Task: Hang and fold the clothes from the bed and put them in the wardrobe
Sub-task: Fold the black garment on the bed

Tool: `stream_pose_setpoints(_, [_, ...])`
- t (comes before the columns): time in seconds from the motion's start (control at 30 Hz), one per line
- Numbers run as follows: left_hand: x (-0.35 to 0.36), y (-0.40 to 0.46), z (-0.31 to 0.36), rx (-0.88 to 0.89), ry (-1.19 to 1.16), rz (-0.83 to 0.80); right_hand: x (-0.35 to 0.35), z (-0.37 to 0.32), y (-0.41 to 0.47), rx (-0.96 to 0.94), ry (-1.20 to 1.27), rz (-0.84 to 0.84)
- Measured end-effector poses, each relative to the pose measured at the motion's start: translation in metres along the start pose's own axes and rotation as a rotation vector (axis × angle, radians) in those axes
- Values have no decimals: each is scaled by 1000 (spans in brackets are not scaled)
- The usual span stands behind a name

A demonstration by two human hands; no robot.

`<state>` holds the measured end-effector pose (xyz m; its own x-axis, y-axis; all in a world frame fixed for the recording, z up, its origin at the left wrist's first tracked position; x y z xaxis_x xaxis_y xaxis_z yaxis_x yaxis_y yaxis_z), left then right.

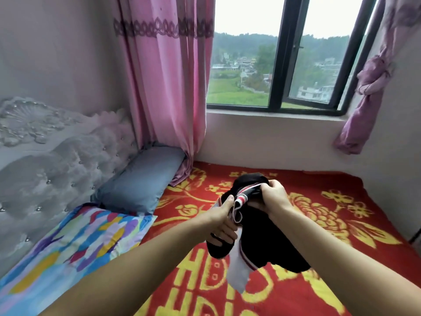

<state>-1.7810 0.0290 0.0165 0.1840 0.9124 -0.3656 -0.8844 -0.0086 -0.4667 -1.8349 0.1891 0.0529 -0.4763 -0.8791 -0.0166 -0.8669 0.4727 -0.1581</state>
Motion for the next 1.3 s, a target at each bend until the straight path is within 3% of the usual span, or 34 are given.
stream_pose_setpoints(0.1, [-12,19,7,-42,-176,126,-1,-3,-4,23,86,-14])
stream_pose_setpoints(0.2, [-7,28,22,-168,-563,-19,-1,-3,-12,3,84,-36])
stream_pose_setpoints(0.27, [-1,31,39,-120,-681,-121,2,-1,-19,7,94,-80])
stream_pose_setpoints(0.4, [0,35,70,177,-544,-134,4,4,-31,48,-63,-213])
stream_pose_setpoints(0.47, [-14,38,88,331,-481,-78,0,3,-38,25,-445,-400])
stream_pose_setpoints(0.5, [-19,39,98,402,-434,-110,-5,-2,-37,-58,-660,-447])
stream_pose_setpoints(0.57, [-21,31,115,540,-277,-306,-15,-34,-24,-328,-880,-325])
stream_pose_setpoints(0.63, [-17,11,129,672,-15,-516,-20,-75,-17,-568,-782,-173])
stream_pose_setpoints(0.67, [-14,2,136,725,96,-585,-14,-85,-18,-595,-703,-255])
stream_pose_setpoints(0.73, [-10,-12,151,810,257,-612,2,-86,-28,-447,-516,-618])
stream_pose_setpoints(0.8, [-14,-19,166,868,365,-540,7,-78,-39,-305,-430,-857])
stream_pose_setpoints(0.9, [-26,-23,183,956,456,-373,0,-65,-43,-139,-335,-935])
stream_pose_setpoints(0.97, [-28,-23,189,1044,534,-245,-2,-62,-34,-176,-385,-846])
stream_pose_setpoints(1.03, [-27,-18,187,1128,708,-34,-6,-70,-19,-297,-503,-612])
stream_pose_setpoints(1.13, [-39,4,175,1068,841,242,-21,-103,1,-599,-752,-247])
stream_pose_setpoints(1.2, [-67,19,171,985,822,428,-35,-115,13,-683,-973,-154])
stream_pose_setpoints(1.3, [-104,28,171,901,857,649,-62,-117,35,-617,-1286,-135])
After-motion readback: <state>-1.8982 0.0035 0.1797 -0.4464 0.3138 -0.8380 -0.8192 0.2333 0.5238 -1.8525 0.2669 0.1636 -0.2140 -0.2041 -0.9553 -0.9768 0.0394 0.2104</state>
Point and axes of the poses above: each hand's wrist, its own y-axis towards the middle knuckle, its own x-axis out of the palm, z = x × y, the point moved 7 cm from there along y, towards the middle knuckle, and after that the axes turned 13 degrees about z, right-handed, at the moved point
